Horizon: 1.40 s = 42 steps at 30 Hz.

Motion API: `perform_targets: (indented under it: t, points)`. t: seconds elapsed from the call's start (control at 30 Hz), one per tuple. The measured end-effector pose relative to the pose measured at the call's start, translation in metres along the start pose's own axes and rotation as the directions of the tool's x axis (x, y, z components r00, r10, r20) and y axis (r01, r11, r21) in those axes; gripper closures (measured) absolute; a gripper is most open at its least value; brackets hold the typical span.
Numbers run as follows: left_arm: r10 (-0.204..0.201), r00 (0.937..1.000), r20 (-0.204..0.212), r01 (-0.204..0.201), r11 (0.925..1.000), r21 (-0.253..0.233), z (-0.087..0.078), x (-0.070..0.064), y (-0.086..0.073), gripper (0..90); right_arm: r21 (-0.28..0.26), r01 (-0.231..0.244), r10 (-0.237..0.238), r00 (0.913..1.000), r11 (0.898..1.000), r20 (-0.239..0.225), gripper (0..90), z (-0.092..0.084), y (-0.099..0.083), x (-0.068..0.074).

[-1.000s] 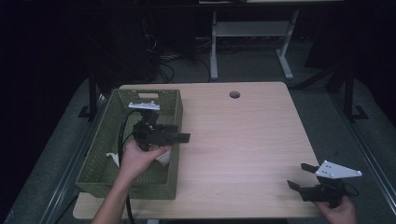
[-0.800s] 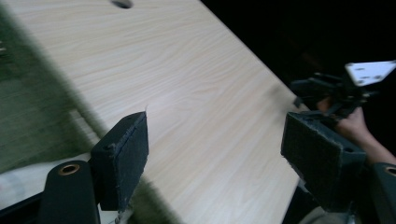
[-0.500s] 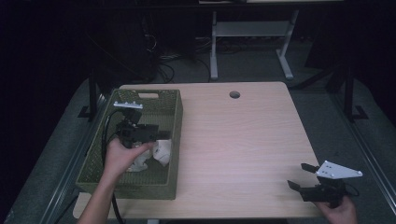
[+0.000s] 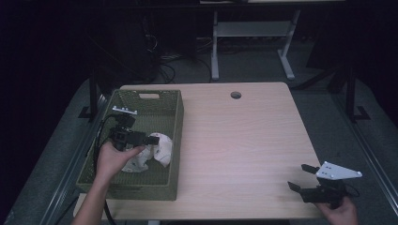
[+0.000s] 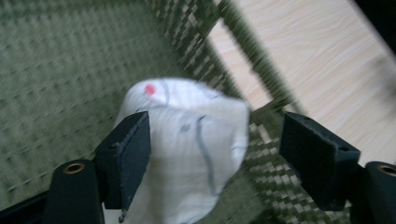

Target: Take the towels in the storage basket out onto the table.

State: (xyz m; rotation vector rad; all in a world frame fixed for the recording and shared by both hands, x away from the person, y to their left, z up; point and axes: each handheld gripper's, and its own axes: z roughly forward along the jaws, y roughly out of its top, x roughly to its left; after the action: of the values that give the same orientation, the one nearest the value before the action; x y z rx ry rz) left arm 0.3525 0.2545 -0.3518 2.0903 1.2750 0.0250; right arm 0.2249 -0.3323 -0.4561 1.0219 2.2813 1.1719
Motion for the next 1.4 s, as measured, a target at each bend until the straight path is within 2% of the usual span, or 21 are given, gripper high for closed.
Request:
perform_targets:
  t: [0.07, 0.1, 0.13, 0.23, 0.4, 0.43, 0.6, 0.67, 0.7, 0.77, 0.87, 0.93, 1.0, 1.03, 1.17, 1.27, 1.3, 1.33, 1.37, 1.4]
  points:
    - [0.004, 1.0, -0.008, -0.004, 0.9999, 0.016, 0.002, 0.0, 0.0, 25.9, -0.001, 0.001, -0.001, 1.0, 1.0, 0.0, 15.6, 0.0, 0.0, 0.0]
    - [0.028, 0.9988, -0.041, -0.026, 0.9979, 0.059, 0.005, 0.001, -0.001, 27.1, 0.0, 0.002, -0.002, 1.0, 1.0, 0.001, 15.6, 0.0, 0.0, 0.0]
    - [0.028, 0.9988, -0.041, -0.026, 0.9979, 0.059, 0.005, 0.001, -0.001, 27.3, 0.0, 0.002, -0.002, 1.0, 1.0, 0.001, 15.6, 0.0, 0.0, 0.0]
    - [0.037, 0.9976, -0.059, -0.031, 0.9946, 0.099, 0.009, 0.004, -0.002, 28.8, 0.0, 0.004, -0.004, 1.0, 1.0, 0.0, 15.6, 0.0, 0.0, 0.0]
    - [0.057, 0.9924, -0.109, -0.038, 0.9851, 0.168, 0.016, 0.006, -0.004, 33.5, 0.001, 0.004, -0.004, 1.0, 1.0, -0.001, 15.6, 0.001, 0.0, 0.0]
    - [0.062, 0.9907, -0.121, -0.04, 0.9821, 0.184, 0.018, 0.008, -0.005, 38.8, 0.001, 0.003, -0.003, 1.0, 1.0, -0.002, 15.6, 0.001, 0.0, 0.0]
    - [0.068, 0.9869, -0.146, -0.037, 0.9774, 0.208, 0.02, 0.009, -0.007, 45.7, 0.001, 0.003, -0.003, 1.0, 1.0, -0.003, 15.6, 0.001, 0.0, 0.0]
    - [0.077, 0.9862, -0.147, -0.044, 0.9758, 0.214, 0.02, 0.01, -0.007, 51.5, 0.0, 0.001, -0.001, 1.0, 1.0, -0.003, 15.6, 0.001, 0.0, 0.0]
    - [0.07, 0.9856, -0.154, -0.035, 0.9755, 0.217, 0.02, 0.01, -0.008, 55.2, -0.001, 0.0, 0.0, 1.0, 1.0, -0.004, 15.6, 0.001, 0.0, 0.0]
    - [0.073, 0.9854, -0.154, -0.038, 0.9747, 0.22, 0.021, 0.011, -0.008, 60.2, 0.0, 0.001, -0.001, 1.0, 1.0, -0.004, 15.6, 0.001, 0.001, 0.0]
    - [0.089, 0.9832, -0.159, -0.048, 0.9689, 0.243, 0.022, 0.011, -0.008, 64.7, 0.001, 0.001, -0.001, 1.0, 1.0, -0.004, 15.6, 0.001, 0.001, 0.0]
    - [0.091, 0.9829, -0.16, -0.049, 0.968, 0.246, 0.023, 0.01, -0.009, 71.6, -0.001, 0.0, 0.0, 1.0, 1.0, -0.003, 15.6, 0.0, 0.0, 0.0]
    - [0.098, 0.9825, -0.158, -0.056, 0.9667, 0.25, 0.023, 0.011, -0.009, 73.4, -0.003, -0.003, 0.003, 1.0, 1.0, -0.004, 15.6, 0.0, 0.0, -0.001]
    - [0.097, 0.9825, -0.159, -0.055, 0.9675, 0.247, 0.022, 0.01, -0.01, 76.9, -0.005, -0.007, 0.007, 1.0, 1.0, -0.006, 15.6, 0.0, 0.0, -0.001]
    - [0.072, 0.9843, -0.161, -0.036, 0.9751, 0.219, 0.018, 0.013, -0.011, 79.6, -0.006, -0.008, 0.008, 0.9999, 1.0, -0.008, 15.6, -0.001, 0.0, -0.001]
    - [0.047, 0.9863, -0.158, -0.019, 0.985, 0.172, 0.01, 0.015, -0.013, 80.9, -0.011, -0.007, 0.007, 0.9999, 1.0, -0.009, 15.6, -0.002, 0.0, -0.002]
    - [0.03, 0.9879, -0.152, -0.009, 0.9908, 0.135, 0.003, 0.017, -0.013, 81.4, -0.014, -0.01, 0.01, 0.9999, 1.0, -0.009, 15.7, -0.003, 0.0, -0.002]
    - [0.03, 0.9879, -0.152, -0.009, 0.9908, 0.135, 0.003, 0.017, -0.013, 81.5, -0.014, -0.01, 0.01, 0.9999, 1.0, -0.009, 15.7, -0.003, 0.0, -0.002]
    - [0.019, 0.9888, -0.148, -0.004, 0.9949, 0.101, -0.005, 0.018, -0.014, 81.5, -0.013, -0.01, 0.01, 0.9999, 1.0, -0.009, 15.6, -0.002, 0.0, -0.002]
    - [0.019, 0.9888, -0.148, -0.004, 0.9949, 0.101, -0.005, 0.018, -0.014, 81.5, -0.012, -0.008, 0.008, 0.9999, 1.0, -0.008, 15.6, -0.002, 0.0, -0.002]
